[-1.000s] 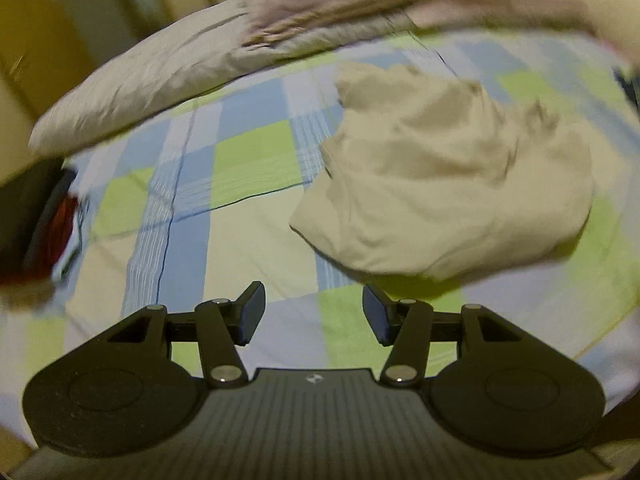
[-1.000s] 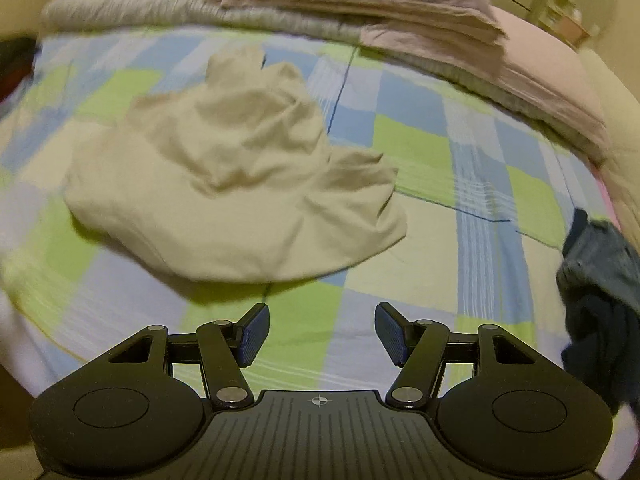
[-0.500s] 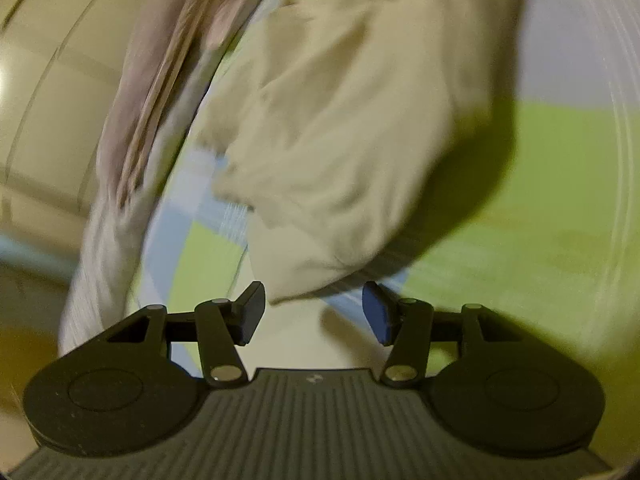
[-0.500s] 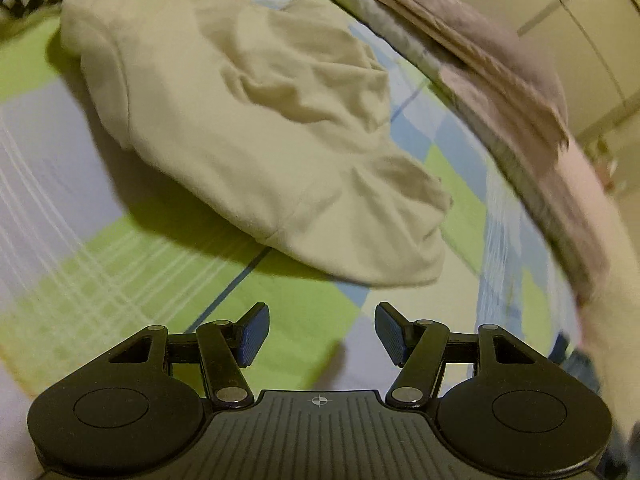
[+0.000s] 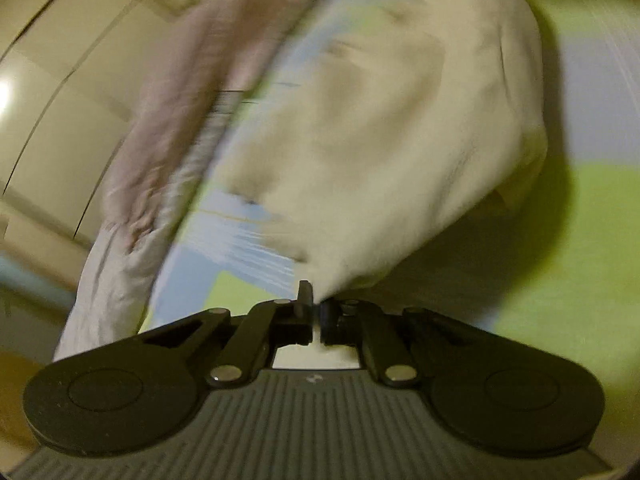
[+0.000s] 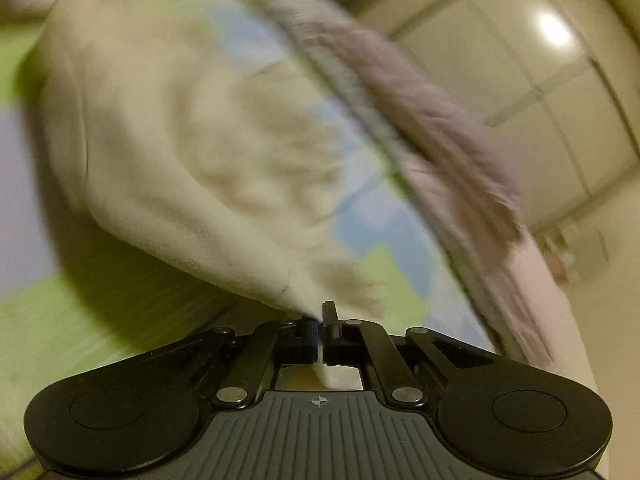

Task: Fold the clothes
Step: 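Grasp the beige shirt with both grippers and lift it up, then lay the lifted beige shirt flat on the sheet and release both grippers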

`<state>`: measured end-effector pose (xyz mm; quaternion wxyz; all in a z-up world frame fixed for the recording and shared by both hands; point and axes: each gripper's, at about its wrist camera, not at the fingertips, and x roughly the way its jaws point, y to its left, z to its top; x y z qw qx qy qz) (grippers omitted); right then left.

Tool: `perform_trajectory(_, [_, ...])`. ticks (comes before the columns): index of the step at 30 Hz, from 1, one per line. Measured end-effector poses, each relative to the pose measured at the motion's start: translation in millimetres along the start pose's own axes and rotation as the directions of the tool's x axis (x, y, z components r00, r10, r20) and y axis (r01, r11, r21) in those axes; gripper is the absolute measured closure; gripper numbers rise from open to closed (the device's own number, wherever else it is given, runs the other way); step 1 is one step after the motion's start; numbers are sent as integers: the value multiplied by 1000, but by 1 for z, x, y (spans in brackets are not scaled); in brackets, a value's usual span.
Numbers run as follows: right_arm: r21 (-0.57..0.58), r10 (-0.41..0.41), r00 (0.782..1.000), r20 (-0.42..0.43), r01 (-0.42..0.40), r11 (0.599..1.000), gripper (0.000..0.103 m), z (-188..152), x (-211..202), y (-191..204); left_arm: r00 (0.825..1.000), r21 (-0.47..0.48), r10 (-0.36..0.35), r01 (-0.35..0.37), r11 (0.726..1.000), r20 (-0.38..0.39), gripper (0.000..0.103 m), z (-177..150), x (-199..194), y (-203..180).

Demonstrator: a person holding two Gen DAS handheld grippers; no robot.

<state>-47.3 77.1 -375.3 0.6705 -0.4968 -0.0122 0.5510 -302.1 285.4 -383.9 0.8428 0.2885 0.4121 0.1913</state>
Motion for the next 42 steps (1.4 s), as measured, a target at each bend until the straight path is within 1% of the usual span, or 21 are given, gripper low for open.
perform_trajectory(2, [79,-54,998,26,52,995,103,17,-13,-31,999,-104,34,-30,994,38,100,16,-22,32])
perform_trajectory(4, [114,-120,990,72,111,987,103,41,-29,-63,993,-158,81,-66,985,84,100,35,-44,62])
perform_trajectory(6, [150,-186,976,117,168,974,103,65,-44,-95,981,-206,142,-114,972,130,100,56,-69,97])
perform_trajectory(8, [180,-213,964,156,184,966,103,84,-69,-121,961,-250,213,-166,954,174,100,77,-98,127])
perform_trajectory(10, [209,-239,951,195,198,958,103,104,-94,-148,933,-295,288,-219,930,215,100,97,-130,157])
perform_trajectory(12, [239,-265,936,232,210,948,103,124,-119,-174,912,-346,335,-243,906,238,100,110,-165,178])
perform_trajectory(15, [284,-306,909,285,225,932,103,153,-157,-213,903,-409,359,-244,879,234,100,119,-204,189])
perform_trajectory(19, [259,-241,919,311,162,952,103,156,-207,-217,903,-477,364,-221,851,230,100,121,-262,179])
perform_trajectory(23, [243,-171,931,324,93,965,103,148,-259,-214,914,-536,345,-185,823,215,100,117,-327,154])
perform_trajectory(25, [230,-145,932,333,69,971,103,147,-282,-217,916,-564,340,-170,808,212,100,119,-349,154])
perform_trajectory(27, [219,-133,929,344,58,974,103,152,-297,-226,913,-571,345,-169,804,216,100,124,-366,159])
perform_trajectory(30, [212,-136,921,364,61,975,103,165,-299,-243,912,-584,344,-158,796,222,100,131,-363,185])
perform_trajectory(31, [209,-139,919,370,64,976,103,169,-294,-249,918,-584,330,-148,798,219,100,133,-349,194])
perform_trajectory(33, [185,-134,925,356,71,980,103,178,-267,-260,929,-585,301,-126,801,213,100,138,-322,212])
perform_trajectory(35, [162,-113,939,326,62,985,103,187,-226,-266,950,-602,253,-95,793,183,100,142,-274,236])
perform_trajectory(36, [151,-97,949,302,52,987,103,192,-197,-268,961,-618,226,-83,782,158,99,141,-247,247])
perform_trajectory(37, [141,-80,958,276,42,989,103,198,-168,-270,972,-645,196,-69,761,127,96,138,-213,259])
perform_trajectory(38, [145,-64,974,217,32,989,103,203,-130,-270,982,-672,164,-57,739,97,86,135,-179,272])
perform_trajectory(39, [152,-47,987,154,24,988,103,209,-91,-270,986,-695,157,-79,715,49,64,130,-146,280])
perform_trajectory(40, [158,-30,995,91,15,987,102,214,-52,-270,989,-711,147,-107,695,-6,56,126,-113,284])
perform_trajectory(42, [161,-7,997,-76,19,987,68,209,23,-252,989,-703,103,-146,696,-103,53,113,-64,271])
